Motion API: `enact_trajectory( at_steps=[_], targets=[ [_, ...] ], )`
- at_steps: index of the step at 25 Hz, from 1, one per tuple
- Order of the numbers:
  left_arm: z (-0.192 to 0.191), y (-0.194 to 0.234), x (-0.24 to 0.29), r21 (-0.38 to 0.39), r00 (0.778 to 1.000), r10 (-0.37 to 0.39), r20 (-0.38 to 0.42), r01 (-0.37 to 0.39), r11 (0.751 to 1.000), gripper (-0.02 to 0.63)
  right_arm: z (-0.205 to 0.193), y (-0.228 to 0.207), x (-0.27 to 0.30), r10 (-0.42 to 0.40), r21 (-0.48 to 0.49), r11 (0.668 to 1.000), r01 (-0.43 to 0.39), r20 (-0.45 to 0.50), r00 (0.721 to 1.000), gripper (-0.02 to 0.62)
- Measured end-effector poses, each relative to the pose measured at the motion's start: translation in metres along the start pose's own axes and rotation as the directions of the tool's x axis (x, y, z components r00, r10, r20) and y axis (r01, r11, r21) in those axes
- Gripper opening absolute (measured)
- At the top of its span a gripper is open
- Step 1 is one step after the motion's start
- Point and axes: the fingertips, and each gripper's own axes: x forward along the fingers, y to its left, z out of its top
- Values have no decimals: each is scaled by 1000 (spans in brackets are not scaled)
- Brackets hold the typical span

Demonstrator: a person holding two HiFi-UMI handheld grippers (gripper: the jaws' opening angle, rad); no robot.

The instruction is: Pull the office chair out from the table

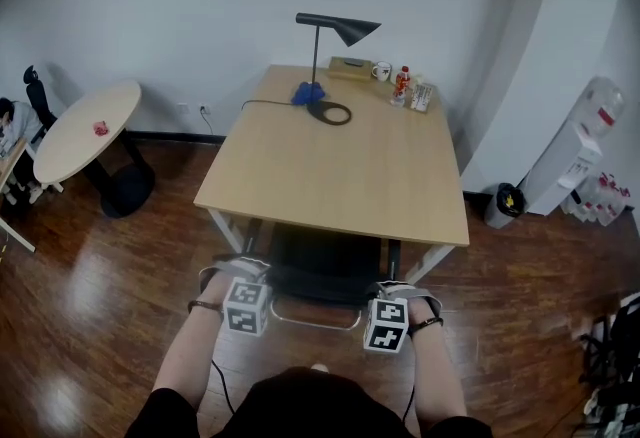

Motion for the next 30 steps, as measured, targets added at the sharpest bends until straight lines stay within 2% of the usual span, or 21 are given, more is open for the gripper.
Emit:
enact_trajectory(
  at_steps=[9, 30],
  targets=[
    [11, -32, -15, 18, 1000, -17, 6, 17, 1000, 75, 1, 35, -13, 16, 46, 999, -15, -30, 999, 51],
    [29, -120, -54, 45, 998, -49, 25, 48, 998, 75, 18, 131, -46, 16, 95, 995, -12, -33, 999, 57]
  ],
)
